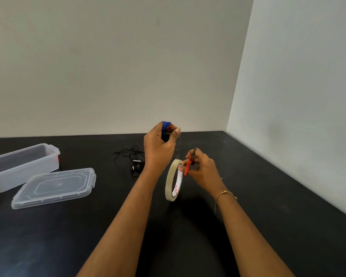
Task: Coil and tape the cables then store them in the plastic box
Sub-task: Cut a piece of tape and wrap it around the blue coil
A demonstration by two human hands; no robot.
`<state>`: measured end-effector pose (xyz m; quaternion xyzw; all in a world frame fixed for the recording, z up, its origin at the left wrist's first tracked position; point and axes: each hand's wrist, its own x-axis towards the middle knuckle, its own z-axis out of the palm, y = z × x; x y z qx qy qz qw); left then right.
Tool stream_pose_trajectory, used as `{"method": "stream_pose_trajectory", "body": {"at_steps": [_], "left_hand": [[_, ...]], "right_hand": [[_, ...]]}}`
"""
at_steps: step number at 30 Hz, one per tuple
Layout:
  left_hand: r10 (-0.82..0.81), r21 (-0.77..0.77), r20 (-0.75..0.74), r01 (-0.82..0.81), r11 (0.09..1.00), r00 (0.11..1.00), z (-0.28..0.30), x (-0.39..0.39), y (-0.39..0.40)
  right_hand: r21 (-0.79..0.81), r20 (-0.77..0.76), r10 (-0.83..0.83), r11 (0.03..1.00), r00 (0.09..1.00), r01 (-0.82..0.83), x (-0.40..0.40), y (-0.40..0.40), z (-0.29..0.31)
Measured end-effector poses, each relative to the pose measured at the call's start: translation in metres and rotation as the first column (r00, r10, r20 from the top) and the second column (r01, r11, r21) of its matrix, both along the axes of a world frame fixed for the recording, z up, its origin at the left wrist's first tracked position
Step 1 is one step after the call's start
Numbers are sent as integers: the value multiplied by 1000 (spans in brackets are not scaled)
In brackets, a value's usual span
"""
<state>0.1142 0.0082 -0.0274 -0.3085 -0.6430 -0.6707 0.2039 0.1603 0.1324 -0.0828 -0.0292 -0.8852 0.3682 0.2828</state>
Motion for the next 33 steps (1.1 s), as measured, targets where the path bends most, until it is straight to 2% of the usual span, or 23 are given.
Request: {"method": "stream_pose_trajectory", "body": {"at_steps": [7,12,14,19,23,27,33], "left_hand": [[-24,-11,-53,24,1000,998,-2,-1,-1],[-66,6,-15,66,998,998,0,0,-3],[-82,0,1,82,997,997,0,-1,-3],[-100,23,29,99,995,995,1,-3,-5],[-90,23,46,89,996,995,2,-4,-6],[-105,40,54,103,994,993,1,-3,-7],[-100,4,25,100,995,995,-1,-5,-5]], "right_hand": [[-105,136,89,992,987,-75,9,1,13],[74,328,115,986,938,-147,17,10,21],[72,367,117,985,923,-154,19,17,22],[21,425,138,986,895,-163,26,27,23],[-29,393,159,987,906,-161,33,34,29],[-92,427,201,980,882,-179,41,36,37],[-35,506,233,967,830,-251,35,18,44]]}}
